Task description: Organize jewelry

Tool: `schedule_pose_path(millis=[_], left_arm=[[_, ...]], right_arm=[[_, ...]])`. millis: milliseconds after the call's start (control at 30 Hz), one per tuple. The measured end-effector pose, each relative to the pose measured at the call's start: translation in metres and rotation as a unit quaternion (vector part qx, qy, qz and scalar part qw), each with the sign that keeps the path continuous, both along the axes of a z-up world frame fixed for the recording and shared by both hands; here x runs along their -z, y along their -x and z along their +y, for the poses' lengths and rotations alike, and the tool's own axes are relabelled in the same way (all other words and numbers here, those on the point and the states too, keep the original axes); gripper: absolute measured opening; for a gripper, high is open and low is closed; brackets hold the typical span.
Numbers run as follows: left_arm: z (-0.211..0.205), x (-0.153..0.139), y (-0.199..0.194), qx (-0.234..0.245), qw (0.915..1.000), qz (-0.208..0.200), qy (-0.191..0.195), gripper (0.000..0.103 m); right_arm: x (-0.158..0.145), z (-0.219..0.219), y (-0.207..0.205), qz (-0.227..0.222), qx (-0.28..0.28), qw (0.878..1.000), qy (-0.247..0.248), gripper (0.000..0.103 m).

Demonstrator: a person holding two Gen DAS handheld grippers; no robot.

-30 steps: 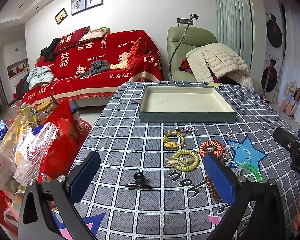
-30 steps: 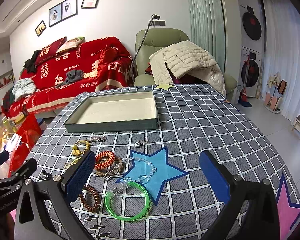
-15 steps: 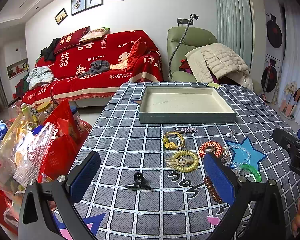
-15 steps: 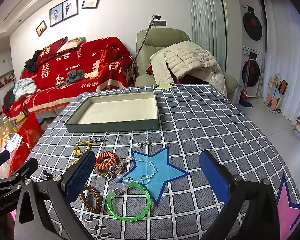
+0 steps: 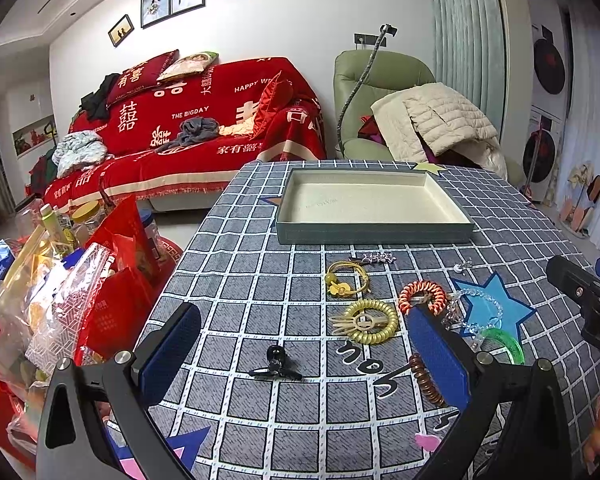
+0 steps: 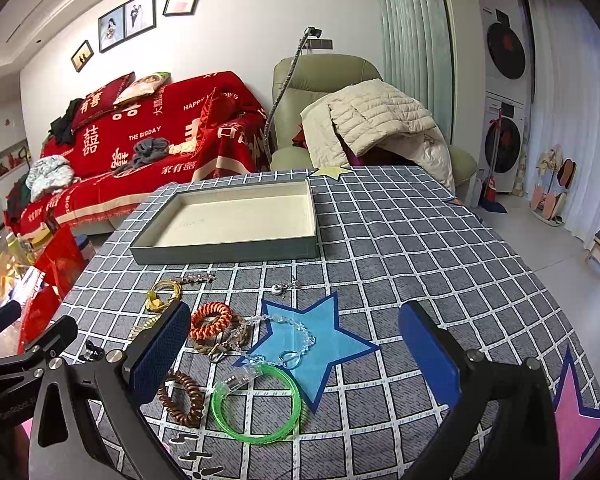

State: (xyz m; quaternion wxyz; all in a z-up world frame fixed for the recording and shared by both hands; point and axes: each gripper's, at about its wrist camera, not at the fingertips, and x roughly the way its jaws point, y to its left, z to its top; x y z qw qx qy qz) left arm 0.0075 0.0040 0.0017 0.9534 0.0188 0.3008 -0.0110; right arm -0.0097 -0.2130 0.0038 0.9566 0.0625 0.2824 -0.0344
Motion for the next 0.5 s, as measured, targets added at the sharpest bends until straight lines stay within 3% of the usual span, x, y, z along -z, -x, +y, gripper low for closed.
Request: schedule_pose_path(millis=[500], left_arm=[[0.0025, 0.0024, -0.0037, -0.003, 1.0, 0.002, -0.002, 0.103]], right_arm=[[-0.0006, 0.0004, -0.0004, 0.001, 0.001, 1.0, 0.001, 0.103]])
